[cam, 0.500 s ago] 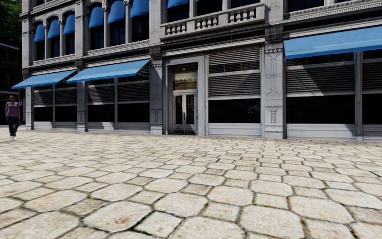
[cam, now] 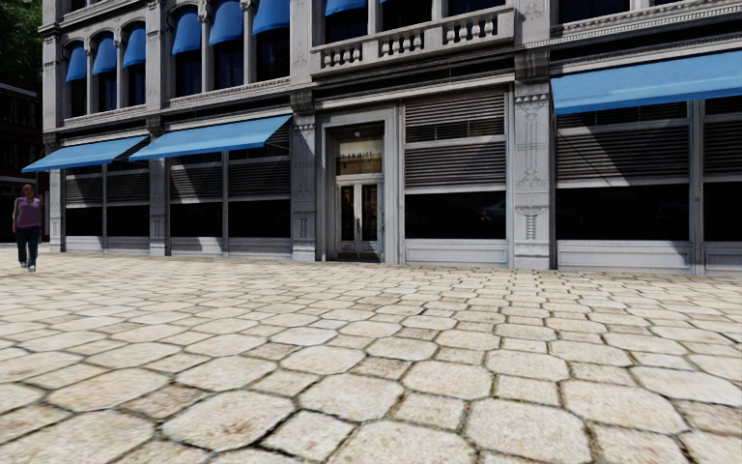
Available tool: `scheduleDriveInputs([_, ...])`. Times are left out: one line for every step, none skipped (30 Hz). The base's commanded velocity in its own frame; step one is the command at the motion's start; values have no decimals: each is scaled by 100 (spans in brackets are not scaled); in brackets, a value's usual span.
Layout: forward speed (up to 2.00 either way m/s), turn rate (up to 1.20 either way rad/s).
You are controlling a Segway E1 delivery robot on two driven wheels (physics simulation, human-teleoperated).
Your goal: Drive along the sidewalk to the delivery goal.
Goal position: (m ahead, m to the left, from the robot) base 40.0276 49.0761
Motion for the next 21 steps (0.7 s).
scheduleDriveInputs([0,0])
scheduleDriveInputs([0,0])
scheduleDriveInputs([0,0])
scheduleDriveInputs([0,0])
scheduleDriveInputs([0,0])
scheduleDriveInputs([0,0])
scheduleDriveInputs([0,0])
scheduleDriveInputs([0,0])
scheduleDriveInputs([0,0])
scheduleDriveInputs([0,0])
scheduleDriveInputs([0,0])
scheduleDriveInputs([0,0])
scheduleDriveInputs([0,0])
scheduleDriveInputs([0,0])
scheduleDriveInputs([0,0])
scheduleDriveInputs([0,11])
scheduleDriveInputs([0,11])
scheduleDriveInputs([0,24])
scheduleDriveInputs([0,29])
scheduleDriveInputs([0,30])
scheduleDriveInputs([0,30])
